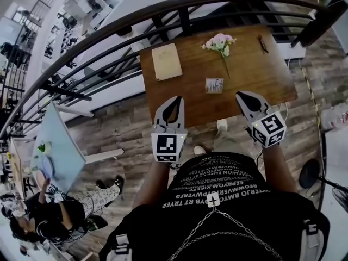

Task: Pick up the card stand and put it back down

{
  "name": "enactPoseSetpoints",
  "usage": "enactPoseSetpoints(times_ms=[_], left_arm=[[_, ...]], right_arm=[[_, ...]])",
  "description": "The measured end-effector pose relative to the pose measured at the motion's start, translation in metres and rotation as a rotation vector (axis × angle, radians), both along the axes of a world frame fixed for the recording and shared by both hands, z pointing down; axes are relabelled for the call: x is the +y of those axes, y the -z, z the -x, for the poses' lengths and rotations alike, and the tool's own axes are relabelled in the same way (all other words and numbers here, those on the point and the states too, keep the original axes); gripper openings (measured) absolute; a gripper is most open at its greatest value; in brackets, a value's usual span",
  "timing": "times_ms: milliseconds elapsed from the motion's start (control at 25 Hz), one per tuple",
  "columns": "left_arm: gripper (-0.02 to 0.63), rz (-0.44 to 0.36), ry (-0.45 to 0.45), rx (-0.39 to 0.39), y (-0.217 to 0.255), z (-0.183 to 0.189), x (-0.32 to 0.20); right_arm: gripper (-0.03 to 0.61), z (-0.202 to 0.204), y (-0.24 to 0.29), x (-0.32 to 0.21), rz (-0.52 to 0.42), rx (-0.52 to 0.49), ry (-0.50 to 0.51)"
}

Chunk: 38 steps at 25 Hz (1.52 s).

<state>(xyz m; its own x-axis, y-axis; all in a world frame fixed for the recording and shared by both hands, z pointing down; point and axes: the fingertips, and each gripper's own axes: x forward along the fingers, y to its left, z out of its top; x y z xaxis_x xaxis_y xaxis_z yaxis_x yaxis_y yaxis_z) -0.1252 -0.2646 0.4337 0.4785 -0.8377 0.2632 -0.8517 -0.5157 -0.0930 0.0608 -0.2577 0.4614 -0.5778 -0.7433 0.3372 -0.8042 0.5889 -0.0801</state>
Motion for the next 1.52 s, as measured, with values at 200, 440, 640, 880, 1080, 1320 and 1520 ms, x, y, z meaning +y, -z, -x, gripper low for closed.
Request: enactPoseSetpoints(times_ms=[200, 440, 640, 880, 1080, 1320, 1520], left_arm=[[0.028, -0.004, 0.027, -0.025, 0.003, -0.011, -0.032], [0.028, 0.011, 0.04, -0.037, -0.007, -0.029, -0.059], [0.028, 0.034, 0.06, -0.029, -0.019, -0.034, -0.076], [0.028, 0.068, 0.054, -0.042, -0.031, -0.043, -0.087], [0.028, 0.087, 0.078, -0.051, -0.038, -0.039, -0.094], [0.028, 0.105, 0.102, -0.064, -0.046, -0.034, -0.094], [0.028, 0.114, 0.101, -0.085, -0.042, -0.029, -0.095]], right_arm=[[0.014, -0.009, -0.021, -0.04, 0.028, 0.001, 0.04], [0.014, -0.033, -0.056, -0.087, 0.068, 0.02, 0.043], [0.014, -0.04, -0.104, -0.103, 0.144, 0.058, 0.064], [0.014, -0.04, -0.169, -0.106, 0.246, 0.082, 0.101], [0.014, -0.039, -0.224, -0.11, 0.374, 0.008, 0.103], [0.032, -0.028, -0.282, -0.102, 0.463, 0.023, 0.167], [0.162, -0.015, -0.306, -0.108, 0.511, -0.004, 0.173]])
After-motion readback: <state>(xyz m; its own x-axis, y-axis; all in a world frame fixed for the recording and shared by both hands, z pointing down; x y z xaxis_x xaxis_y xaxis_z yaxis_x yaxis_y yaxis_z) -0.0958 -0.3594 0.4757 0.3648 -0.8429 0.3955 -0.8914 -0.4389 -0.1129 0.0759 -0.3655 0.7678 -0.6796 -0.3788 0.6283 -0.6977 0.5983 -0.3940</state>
